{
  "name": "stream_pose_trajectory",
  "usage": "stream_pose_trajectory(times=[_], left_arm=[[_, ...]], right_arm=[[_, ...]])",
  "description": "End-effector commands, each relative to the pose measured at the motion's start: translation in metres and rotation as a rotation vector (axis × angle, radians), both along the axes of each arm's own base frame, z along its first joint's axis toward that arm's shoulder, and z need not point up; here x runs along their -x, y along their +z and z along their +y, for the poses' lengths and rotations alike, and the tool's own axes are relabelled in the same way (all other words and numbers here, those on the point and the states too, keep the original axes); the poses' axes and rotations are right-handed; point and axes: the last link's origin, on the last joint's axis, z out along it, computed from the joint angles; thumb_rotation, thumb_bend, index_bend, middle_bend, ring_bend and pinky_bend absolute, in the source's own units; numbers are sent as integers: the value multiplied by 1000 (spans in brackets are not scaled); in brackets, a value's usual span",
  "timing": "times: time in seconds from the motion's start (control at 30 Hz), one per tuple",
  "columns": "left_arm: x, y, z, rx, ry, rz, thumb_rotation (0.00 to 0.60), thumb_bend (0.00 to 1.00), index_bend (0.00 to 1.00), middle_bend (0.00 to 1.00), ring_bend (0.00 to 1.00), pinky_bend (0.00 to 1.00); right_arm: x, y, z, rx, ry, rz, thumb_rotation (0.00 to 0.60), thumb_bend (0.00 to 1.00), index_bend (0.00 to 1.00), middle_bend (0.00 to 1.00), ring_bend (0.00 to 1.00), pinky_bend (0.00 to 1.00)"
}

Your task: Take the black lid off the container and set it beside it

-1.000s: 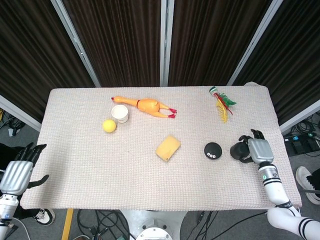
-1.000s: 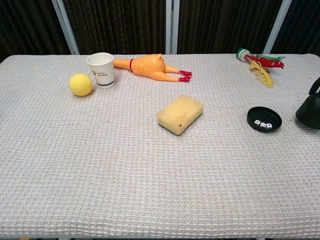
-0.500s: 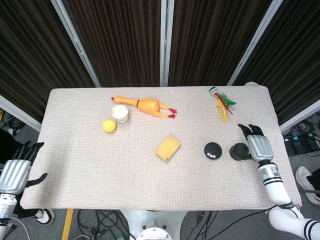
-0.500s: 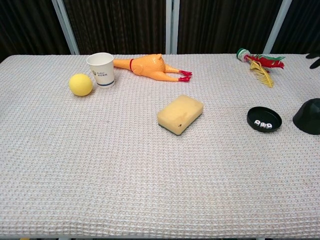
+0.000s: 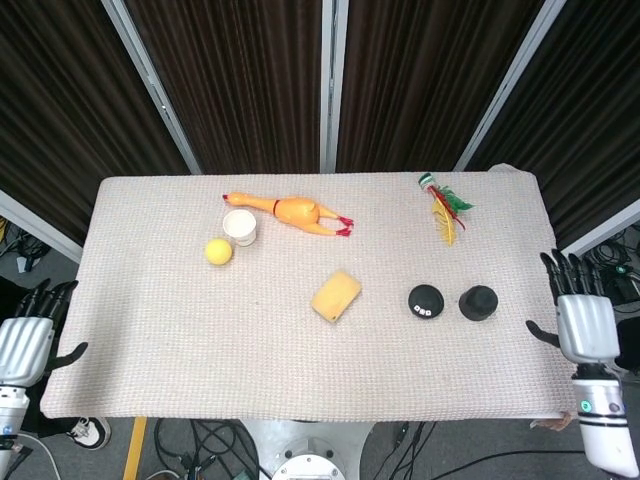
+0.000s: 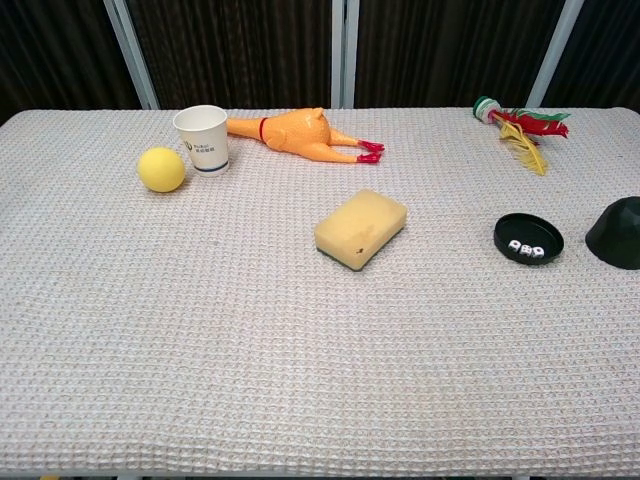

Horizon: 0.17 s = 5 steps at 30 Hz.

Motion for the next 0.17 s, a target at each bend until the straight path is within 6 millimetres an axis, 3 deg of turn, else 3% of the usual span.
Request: stream_pose_trajectory(times=[0.03, 0.17], left_arm=[[0, 0, 2, -7, -7, 2, 600, 188, 83, 103, 0, 159], [-1, -2, 5, -6, -6, 1, 600, 189, 84, 103, 0, 159]], right_arm=[[14, -1, 31, 22, -35, 10, 600, 0, 11, 39, 0, 0], [18, -2, 35, 31, -39, -6, 600, 0, 10, 39, 0, 0]])
